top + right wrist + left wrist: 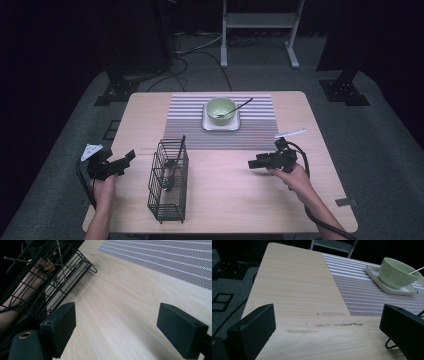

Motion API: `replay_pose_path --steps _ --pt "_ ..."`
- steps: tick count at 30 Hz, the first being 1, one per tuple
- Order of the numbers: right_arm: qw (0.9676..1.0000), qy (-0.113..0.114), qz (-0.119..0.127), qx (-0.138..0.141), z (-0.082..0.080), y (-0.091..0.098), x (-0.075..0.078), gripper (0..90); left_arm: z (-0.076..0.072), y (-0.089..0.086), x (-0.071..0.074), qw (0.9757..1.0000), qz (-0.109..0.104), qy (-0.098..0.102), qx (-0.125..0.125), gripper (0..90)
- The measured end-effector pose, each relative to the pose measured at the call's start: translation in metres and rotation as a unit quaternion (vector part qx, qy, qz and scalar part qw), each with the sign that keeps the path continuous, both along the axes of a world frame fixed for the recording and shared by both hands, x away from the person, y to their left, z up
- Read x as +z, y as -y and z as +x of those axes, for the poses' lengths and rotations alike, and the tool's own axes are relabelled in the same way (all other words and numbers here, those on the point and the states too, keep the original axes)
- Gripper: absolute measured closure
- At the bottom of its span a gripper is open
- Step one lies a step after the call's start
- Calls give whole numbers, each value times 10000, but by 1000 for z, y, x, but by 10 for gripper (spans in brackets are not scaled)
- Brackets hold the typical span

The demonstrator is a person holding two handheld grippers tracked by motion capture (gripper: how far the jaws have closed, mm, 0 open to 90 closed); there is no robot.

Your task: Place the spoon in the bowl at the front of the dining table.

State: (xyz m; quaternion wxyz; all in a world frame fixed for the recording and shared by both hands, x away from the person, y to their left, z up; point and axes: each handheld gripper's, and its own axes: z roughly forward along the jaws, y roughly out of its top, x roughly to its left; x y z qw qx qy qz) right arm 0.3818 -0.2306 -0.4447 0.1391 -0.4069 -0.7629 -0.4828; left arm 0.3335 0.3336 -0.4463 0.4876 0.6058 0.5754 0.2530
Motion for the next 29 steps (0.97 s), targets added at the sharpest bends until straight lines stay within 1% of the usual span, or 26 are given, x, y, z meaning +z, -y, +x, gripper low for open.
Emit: replay_pose_path --steps 1,3,5,7,8,9,13,16,18,22,29 --pt "10000 -11 8 4 -2 0 -1 146 0 0 0 10000 0 -3 -2 0" --pt "10000 44 -37 23 -9 1 -4 146 1 -1 -1 10000 -7 -21 9 0" --pt "10000 44 -51 29 -10 1 -5 146 1 -1 -1 10000 -21 -21 15 0" --pt "9999 58 -80 45 -14 1 -7 146 1 -1 -1 10000 -7 -22 14 0" --pt "9999 84 -91 65 -19 0 -8 146 1 -1 -1 10000 -8 -18 25 0" --pt "9999 84 -91 65 -19 0 -8 146 1 -1 -1 10000 -8 -18 25 0" --pt "9998 143 0 106 -28 0 -11 146 0 -3 -1 10000 0 -20 47 0" --pt "9997 195 0 128 -31 0 -11 146 1 -3 -2 10000 0 -28 68 0" --pt "9997 205 40 128 -33 1 -12 146 1 -3 -2 10000 0 -28 69 0" --pt "9997 196 47 119 -34 2 -14 146 0 -2 -1 10000 30 -27 51 0" --pt "9996 238 39 137 -39 1 -18 146 1 -2 -1 10000 9 0 59 0"
